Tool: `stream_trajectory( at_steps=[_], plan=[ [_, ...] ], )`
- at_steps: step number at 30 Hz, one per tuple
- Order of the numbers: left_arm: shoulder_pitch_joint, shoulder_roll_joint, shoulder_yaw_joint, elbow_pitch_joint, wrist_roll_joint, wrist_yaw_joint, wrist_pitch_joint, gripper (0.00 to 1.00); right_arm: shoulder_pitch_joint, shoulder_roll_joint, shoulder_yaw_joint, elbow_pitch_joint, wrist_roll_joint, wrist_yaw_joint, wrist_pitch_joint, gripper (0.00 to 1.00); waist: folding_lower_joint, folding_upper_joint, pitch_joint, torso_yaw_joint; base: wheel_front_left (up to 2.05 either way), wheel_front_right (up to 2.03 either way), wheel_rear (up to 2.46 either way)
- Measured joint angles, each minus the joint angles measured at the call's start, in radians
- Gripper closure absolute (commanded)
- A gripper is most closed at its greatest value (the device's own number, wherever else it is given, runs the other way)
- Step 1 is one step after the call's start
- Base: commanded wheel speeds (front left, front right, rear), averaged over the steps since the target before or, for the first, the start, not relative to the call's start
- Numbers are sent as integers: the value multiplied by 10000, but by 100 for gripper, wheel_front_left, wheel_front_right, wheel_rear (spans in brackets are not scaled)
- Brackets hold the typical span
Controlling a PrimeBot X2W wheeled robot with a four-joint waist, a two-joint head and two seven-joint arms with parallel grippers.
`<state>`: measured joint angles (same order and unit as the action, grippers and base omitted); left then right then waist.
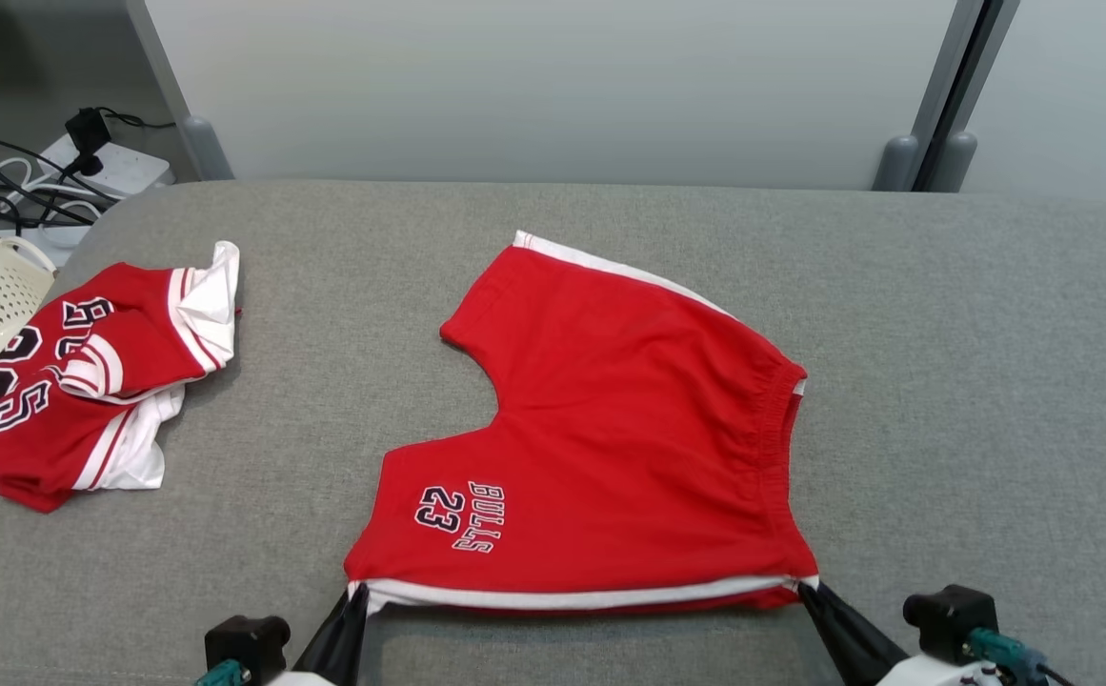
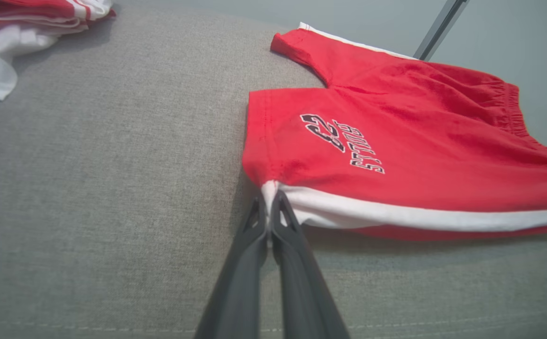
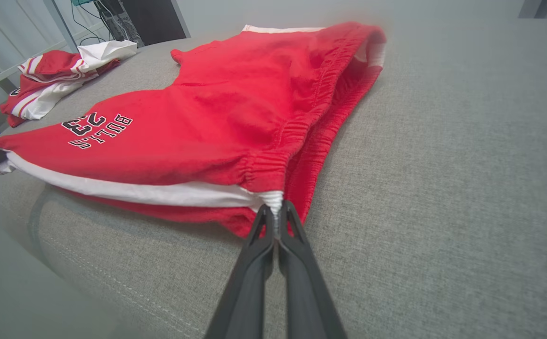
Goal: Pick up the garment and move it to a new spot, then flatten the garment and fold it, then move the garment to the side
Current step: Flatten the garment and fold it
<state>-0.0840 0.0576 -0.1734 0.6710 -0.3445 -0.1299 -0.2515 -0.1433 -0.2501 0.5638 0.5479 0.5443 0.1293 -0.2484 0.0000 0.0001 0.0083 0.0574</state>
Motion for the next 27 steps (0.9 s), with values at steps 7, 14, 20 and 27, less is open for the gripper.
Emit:
stream_trajectory(
  at_steps=[7,14,20,27],
  plan=[
    [-663,15,-171,-775,27,0,0,100,-712,-8,-499,-399,4,2,0,100,0,0,488,-56,0,0,0],
    [-3012,393,-602,-514,35,0,0,100,-2313,-61,-742,-355,0,2,0,100,0,0,1363,-175,0,0,0],
    [-5245,571,-830,439,115,0,-6,100,-3738,-67,-723,-100,96,2,0,100,0,0,2359,-353,0,0,0],
    [-7642,639,-1081,1505,700,0,-17,100,-5104,203,-918,-207,201,0,-2,100,0,0,3601,-678,0,0,0]
  ],
)
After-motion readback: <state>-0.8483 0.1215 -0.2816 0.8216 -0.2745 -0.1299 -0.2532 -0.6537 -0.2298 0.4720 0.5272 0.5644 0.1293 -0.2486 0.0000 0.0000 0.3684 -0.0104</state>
